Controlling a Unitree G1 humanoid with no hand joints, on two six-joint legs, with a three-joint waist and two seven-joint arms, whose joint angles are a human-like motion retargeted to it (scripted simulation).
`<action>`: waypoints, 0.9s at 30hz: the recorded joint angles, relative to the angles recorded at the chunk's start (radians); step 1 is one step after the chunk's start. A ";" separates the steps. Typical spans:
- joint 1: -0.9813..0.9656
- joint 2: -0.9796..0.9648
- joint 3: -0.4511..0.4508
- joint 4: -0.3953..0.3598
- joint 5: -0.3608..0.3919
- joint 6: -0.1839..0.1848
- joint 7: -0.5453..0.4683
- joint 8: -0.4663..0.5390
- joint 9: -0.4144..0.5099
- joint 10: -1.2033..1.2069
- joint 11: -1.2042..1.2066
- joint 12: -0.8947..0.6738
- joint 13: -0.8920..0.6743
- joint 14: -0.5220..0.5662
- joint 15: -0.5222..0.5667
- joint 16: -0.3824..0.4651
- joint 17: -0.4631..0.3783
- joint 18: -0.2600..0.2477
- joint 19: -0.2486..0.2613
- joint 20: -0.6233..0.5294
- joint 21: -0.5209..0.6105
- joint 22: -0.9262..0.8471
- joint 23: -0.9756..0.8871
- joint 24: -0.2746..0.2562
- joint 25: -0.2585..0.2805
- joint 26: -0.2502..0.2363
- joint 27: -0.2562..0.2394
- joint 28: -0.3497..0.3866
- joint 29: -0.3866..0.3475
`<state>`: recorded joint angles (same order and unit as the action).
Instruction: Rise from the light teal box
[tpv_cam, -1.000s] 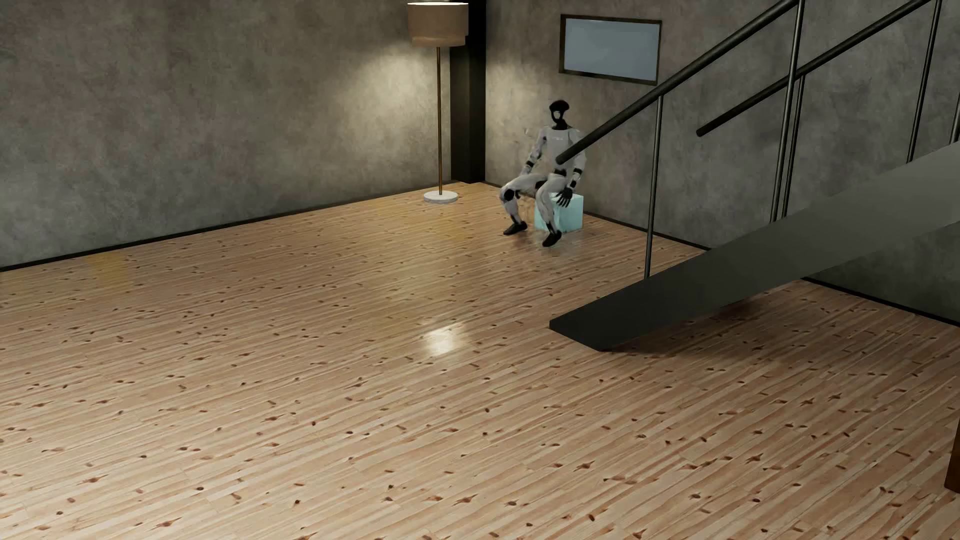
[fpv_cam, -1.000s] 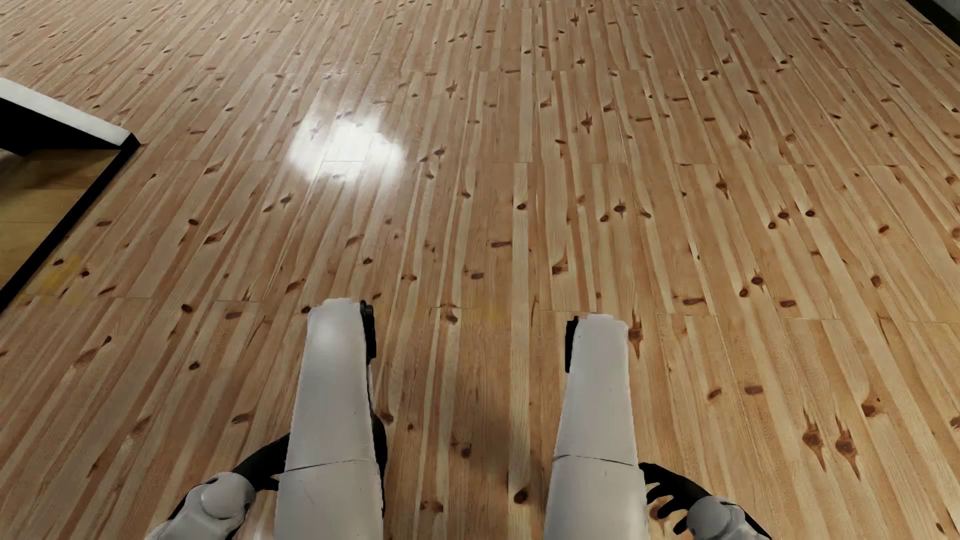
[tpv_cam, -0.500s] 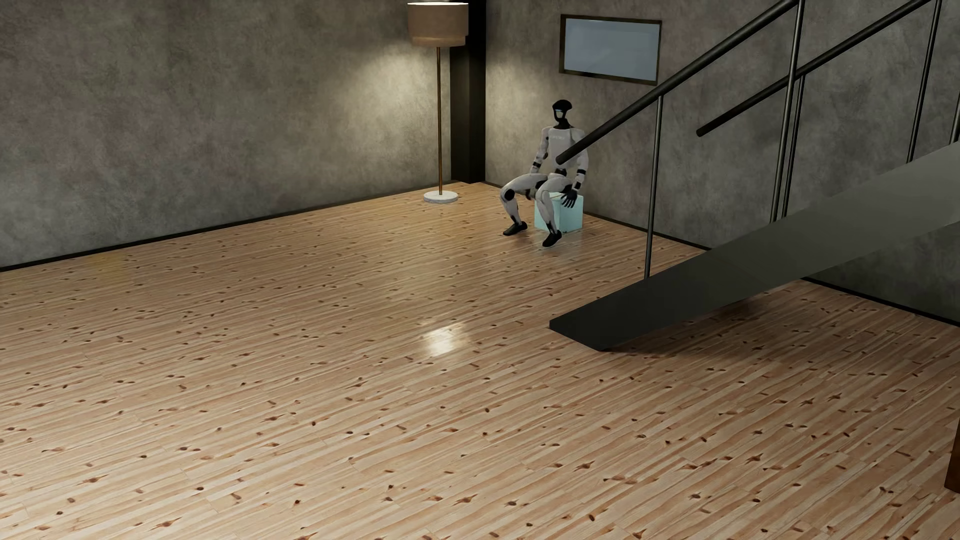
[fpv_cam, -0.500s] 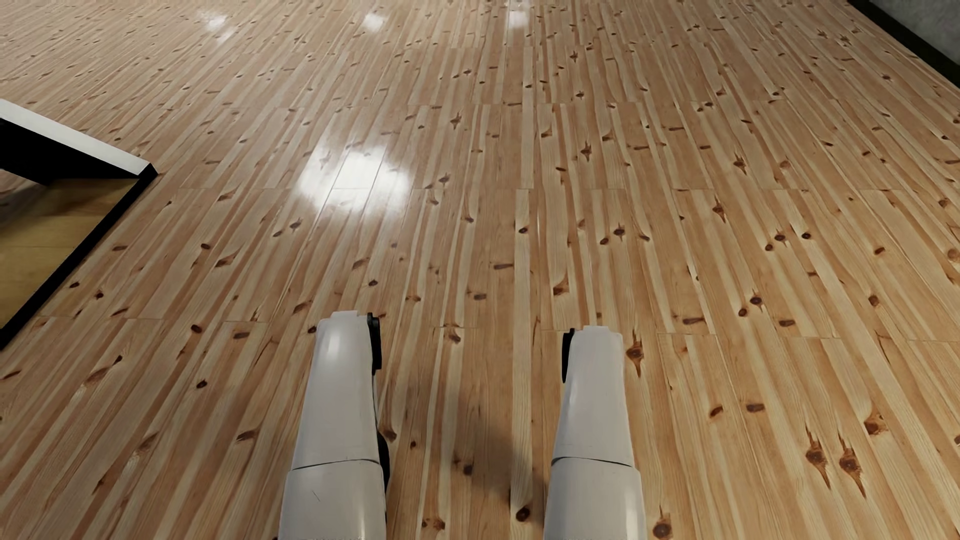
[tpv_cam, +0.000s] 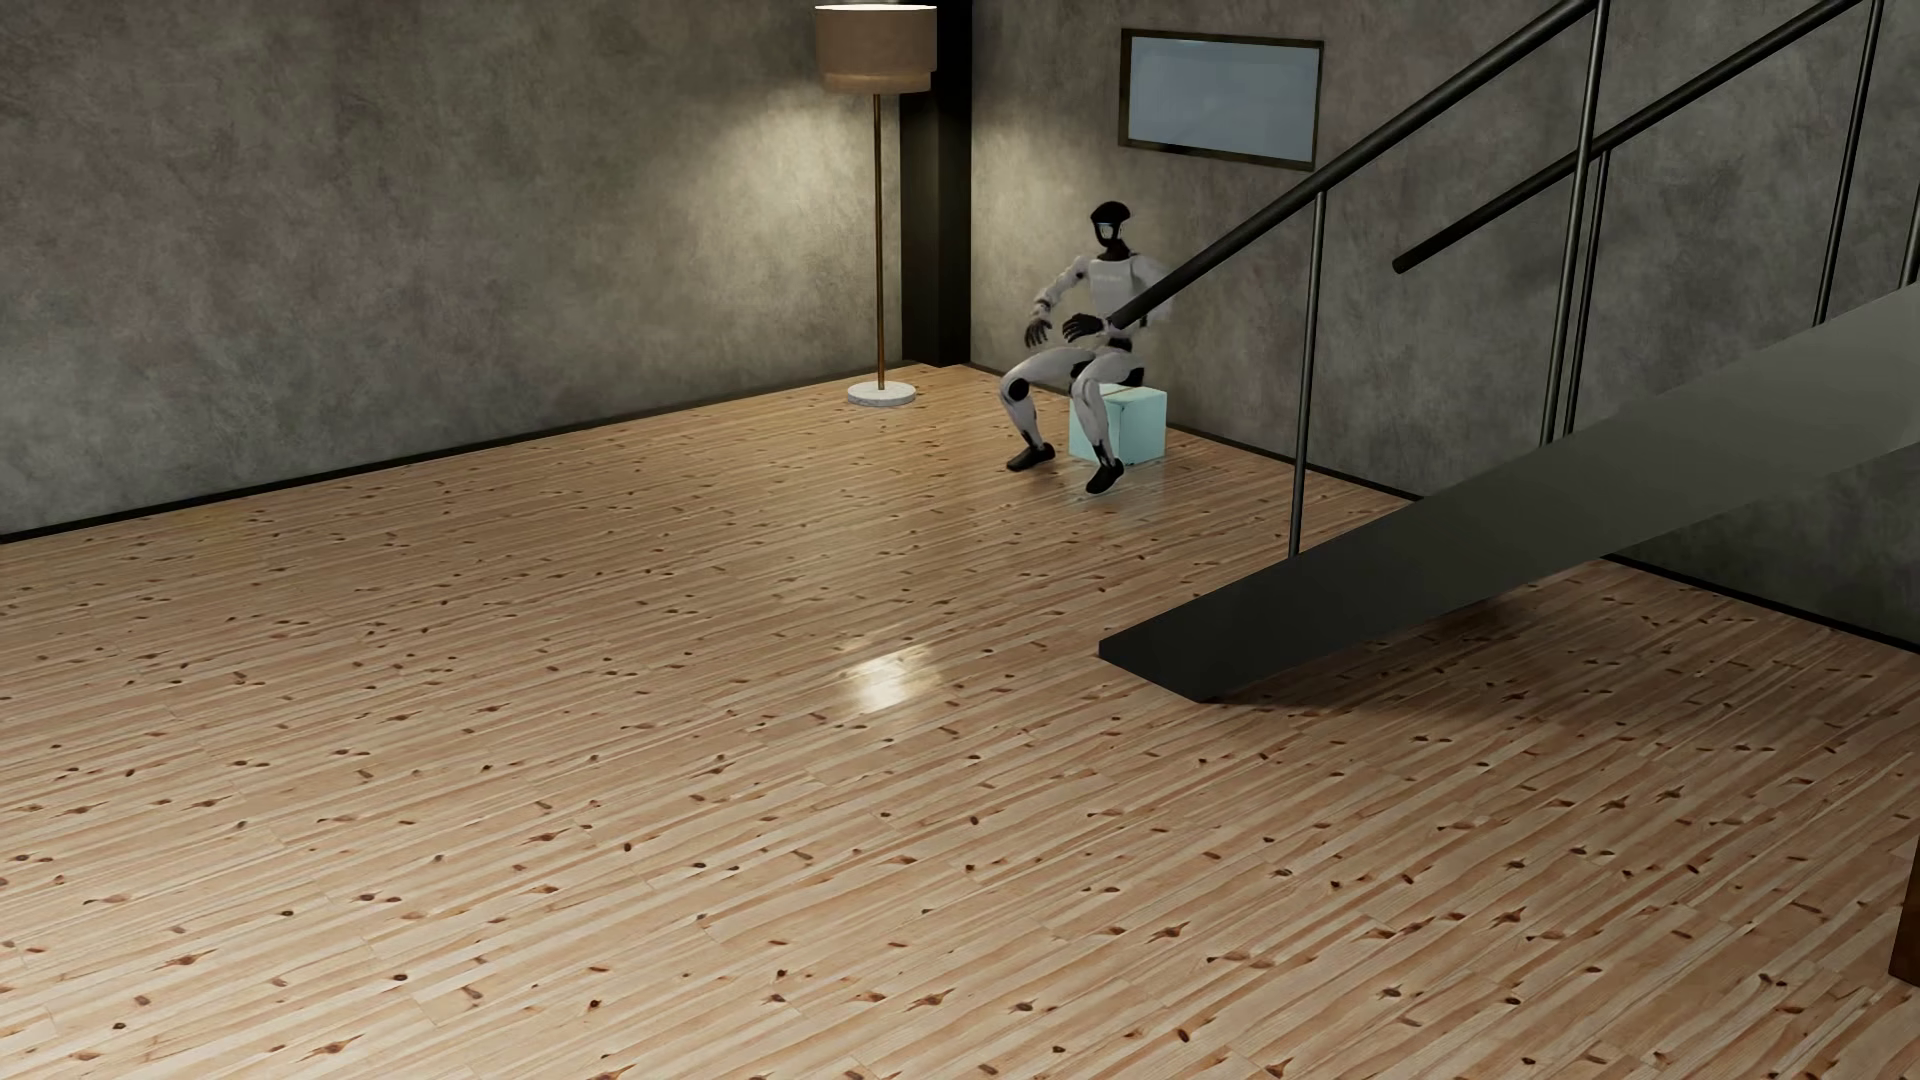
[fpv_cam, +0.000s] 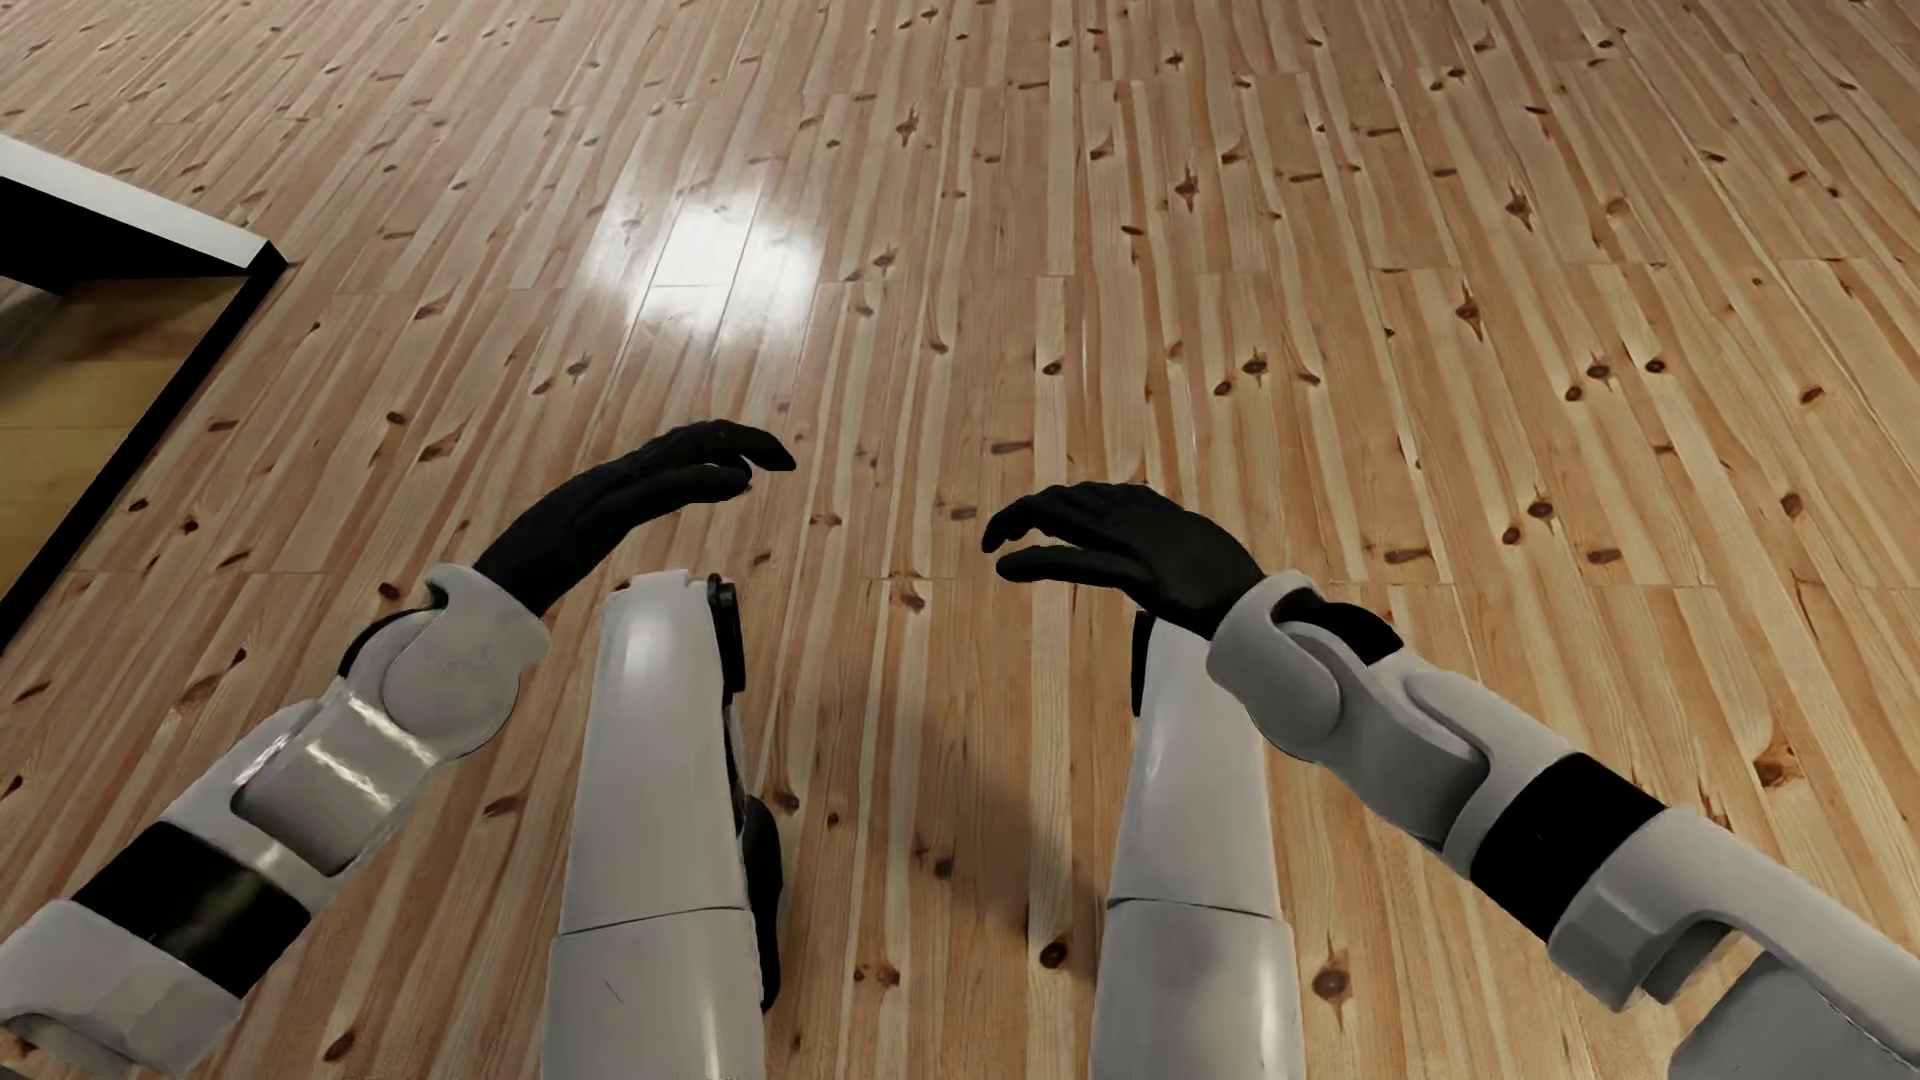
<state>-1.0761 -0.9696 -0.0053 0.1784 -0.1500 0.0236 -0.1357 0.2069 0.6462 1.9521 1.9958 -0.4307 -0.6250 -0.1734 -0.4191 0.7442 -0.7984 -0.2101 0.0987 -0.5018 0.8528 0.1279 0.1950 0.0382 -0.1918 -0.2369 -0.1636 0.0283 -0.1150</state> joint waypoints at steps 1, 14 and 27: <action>-0.014 -0.021 0.000 0.001 -0.002 -0.002 0.002 0.004 0.019 0.000 -0.001 -0.096 -0.100 -0.007 0.023 0.039 -0.016 -0.002 0.008 -0.084 0.093 -0.033 -0.016 0.027 -0.014 -0.010 -0.008 -0.081 0.072; -0.436 -0.436 0.010 -0.009 0.005 -0.037 -0.052 0.037 0.246 0.019 -0.005 -0.689 -0.565 -0.129 -0.035 0.273 -0.212 -0.030 0.087 -0.472 0.412 -0.321 -0.275 -0.049 -0.013 -0.142 -0.133 0.159 -0.300; 0.188 0.103 0.010 -0.106 0.024 -0.026 0.082 -0.101 0.063 -0.852 -0.841 -0.358 -0.213 -0.022 0.124 -0.297 0.318 0.075 -0.010 -0.253 0.110 0.505 0.531 0.307 -0.260 -0.084 -0.149 -0.159 0.151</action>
<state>-0.8877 -0.8667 0.0043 0.0720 -0.1264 -0.0025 -0.0534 0.1062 0.7096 1.1002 1.1547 -0.7887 -0.8378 -0.1956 -0.2949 0.4476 -0.4803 -0.1354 0.0887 -0.7548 0.9631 0.6328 0.7265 0.3450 -0.4514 -0.3207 -0.3125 -0.1312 0.0356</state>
